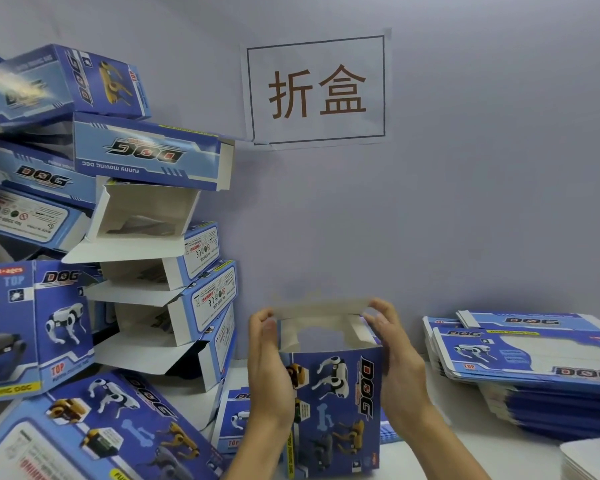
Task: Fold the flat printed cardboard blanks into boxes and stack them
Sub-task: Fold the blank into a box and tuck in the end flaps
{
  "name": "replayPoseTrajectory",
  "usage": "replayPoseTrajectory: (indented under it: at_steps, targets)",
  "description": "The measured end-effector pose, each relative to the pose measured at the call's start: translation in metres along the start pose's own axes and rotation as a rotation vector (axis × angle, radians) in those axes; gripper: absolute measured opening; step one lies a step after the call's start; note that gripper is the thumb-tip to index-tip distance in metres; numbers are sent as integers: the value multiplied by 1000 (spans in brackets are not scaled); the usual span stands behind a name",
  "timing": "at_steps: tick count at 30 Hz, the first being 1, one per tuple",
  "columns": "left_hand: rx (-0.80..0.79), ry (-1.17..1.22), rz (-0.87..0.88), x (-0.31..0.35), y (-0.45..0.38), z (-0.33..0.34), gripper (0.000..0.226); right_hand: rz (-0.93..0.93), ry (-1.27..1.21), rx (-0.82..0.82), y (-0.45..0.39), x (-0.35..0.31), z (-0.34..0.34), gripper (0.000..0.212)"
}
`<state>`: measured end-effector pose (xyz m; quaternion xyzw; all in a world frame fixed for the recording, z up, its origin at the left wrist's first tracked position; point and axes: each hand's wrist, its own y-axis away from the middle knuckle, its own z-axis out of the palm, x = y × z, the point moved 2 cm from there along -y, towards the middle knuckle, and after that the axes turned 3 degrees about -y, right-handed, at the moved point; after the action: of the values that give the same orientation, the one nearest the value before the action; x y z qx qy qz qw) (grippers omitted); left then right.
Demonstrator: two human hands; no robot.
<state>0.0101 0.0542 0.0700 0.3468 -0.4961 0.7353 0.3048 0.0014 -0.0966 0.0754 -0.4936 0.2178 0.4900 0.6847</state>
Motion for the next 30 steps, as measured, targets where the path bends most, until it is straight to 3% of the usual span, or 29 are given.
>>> replayPoseTrajectory:
  at_steps: [6, 10, 13, 17, 22, 25, 28, 30]
  targets:
    - [-57, -33, -88, 7, -6, -1, 21, 61, 294, -109, -5, -13, 2, 63]
    - [-145, -11, -215, 20, -14, -5, 31, 48, 305, -51, -6, -29, 3, 48]
    - [-221, -58, -262, 35, -20, -7, 39, 202, 216, -29, -6, -45, -4, 49]
    - [-243, -148, -243, 48, -25, -10, 19, 443, 225, -190, -3, -59, -10, 50]
    - [-224, -189, -277, 61, -23, -19, 19, 532, 2, -264, -2, -62, -11, 74]
    - [-354, -193, -331, 68, -25, -14, 19, 486, 14, -355, -2, -65, -6, 63]
    - [-544, -87, -296, 79, -16, -11, 36, 280, 305, -266, -11, -63, 1, 37]
    - [-563, -104, -325, 79, -13, -3, 30, 221, 359, -208, -14, -63, 5, 31]
